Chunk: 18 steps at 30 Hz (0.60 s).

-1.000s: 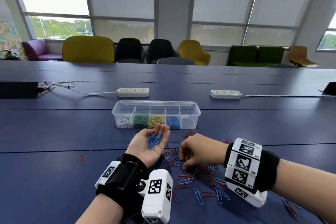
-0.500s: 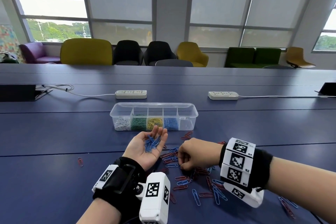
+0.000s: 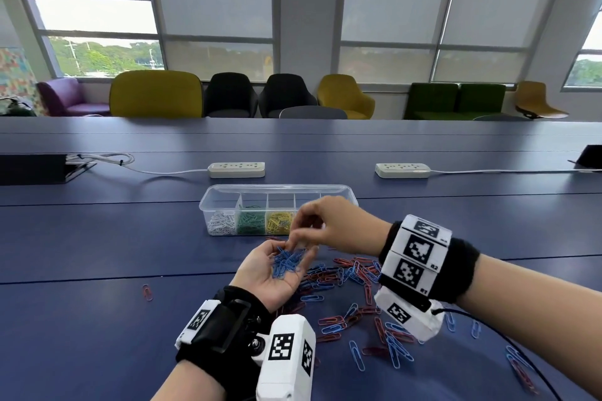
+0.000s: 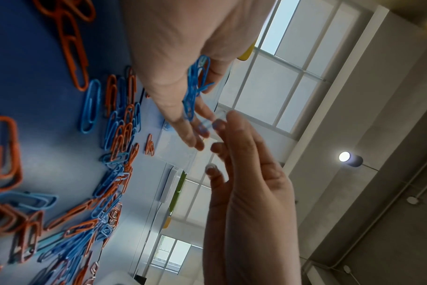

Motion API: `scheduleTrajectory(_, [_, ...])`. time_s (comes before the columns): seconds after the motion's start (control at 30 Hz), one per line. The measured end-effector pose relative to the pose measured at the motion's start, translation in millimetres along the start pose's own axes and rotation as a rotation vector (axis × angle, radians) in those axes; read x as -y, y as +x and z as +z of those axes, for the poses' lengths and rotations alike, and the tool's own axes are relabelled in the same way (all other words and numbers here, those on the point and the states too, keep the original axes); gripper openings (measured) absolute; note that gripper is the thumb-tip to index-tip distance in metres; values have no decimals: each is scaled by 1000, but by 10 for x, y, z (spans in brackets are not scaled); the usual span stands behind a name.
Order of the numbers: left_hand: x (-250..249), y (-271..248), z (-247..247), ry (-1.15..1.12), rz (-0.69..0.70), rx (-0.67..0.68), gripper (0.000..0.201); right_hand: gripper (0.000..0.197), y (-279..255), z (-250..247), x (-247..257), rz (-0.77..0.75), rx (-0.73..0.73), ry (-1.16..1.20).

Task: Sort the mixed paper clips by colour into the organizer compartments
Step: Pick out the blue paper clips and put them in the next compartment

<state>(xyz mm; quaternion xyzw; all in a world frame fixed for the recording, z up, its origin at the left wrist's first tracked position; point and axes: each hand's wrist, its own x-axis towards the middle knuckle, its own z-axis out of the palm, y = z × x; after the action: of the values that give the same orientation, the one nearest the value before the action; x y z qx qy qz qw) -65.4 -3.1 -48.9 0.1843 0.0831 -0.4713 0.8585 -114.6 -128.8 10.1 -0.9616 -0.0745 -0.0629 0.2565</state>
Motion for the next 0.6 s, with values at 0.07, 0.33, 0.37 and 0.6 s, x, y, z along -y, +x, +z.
scheduleTrajectory(0.07, [-54, 2, -13, -76, 2, -9, 33, 18, 11, -48, -63, 29, -133, 32])
scheduleTrajectory(0.33, [-214, 57, -69, -134, 34, -66, 24, 22, -121, 128, -216, 53, 436, -148])
scheduleTrajectory(0.37, [-219, 48, -79, -141, 11, -54, 20, 23, -113, 190, -205, 43, 459, -178])
scheduleTrajectory(0.6, [-189, -7, -101, 50, -45, -44, 31, 19, -177, 285, -253, 58, 534, -267])
